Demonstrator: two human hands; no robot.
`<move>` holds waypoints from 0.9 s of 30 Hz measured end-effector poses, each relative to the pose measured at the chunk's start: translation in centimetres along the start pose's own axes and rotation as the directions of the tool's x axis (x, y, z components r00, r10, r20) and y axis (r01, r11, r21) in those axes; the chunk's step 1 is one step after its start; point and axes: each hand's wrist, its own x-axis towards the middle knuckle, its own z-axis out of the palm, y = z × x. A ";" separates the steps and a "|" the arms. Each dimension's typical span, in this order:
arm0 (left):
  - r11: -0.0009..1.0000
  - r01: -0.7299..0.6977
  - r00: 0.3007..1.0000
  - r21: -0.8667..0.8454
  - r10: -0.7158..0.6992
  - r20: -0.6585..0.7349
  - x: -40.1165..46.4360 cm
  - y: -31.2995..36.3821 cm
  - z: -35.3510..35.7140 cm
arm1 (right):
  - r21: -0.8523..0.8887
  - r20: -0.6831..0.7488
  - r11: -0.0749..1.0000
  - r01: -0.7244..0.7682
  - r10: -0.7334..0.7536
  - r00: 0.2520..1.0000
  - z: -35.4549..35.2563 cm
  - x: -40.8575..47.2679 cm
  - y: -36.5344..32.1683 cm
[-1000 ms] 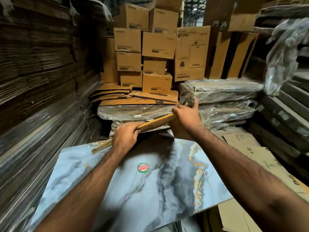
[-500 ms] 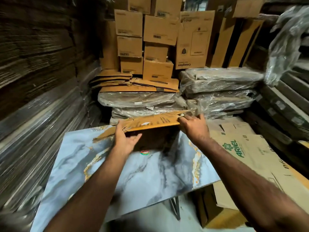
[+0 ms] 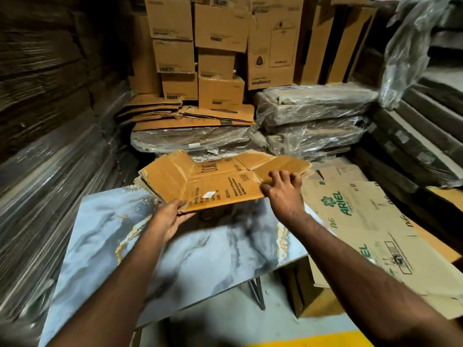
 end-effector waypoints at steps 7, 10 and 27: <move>0.999 -0.019 0.998 -0.032 0.017 -0.056 -0.7 -0.6 2.3 | 0.050 -0.059 0.993 -0.104 0.107 0.993 0.3 -0.2 1.1; 1.000 -0.026 0.998 -0.015 0.025 -0.055 -1.4 -1.3 4.0 | 0.136 0.026 0.986 -0.098 0.095 0.995 1.3 0.2 3.3; 0.980 -0.200 0.976 -0.018 0.197 -0.095 0.8 -7.9 23.5 | 0.423 -0.332 0.868 0.258 -0.117 0.936 9.8 3.0 24.2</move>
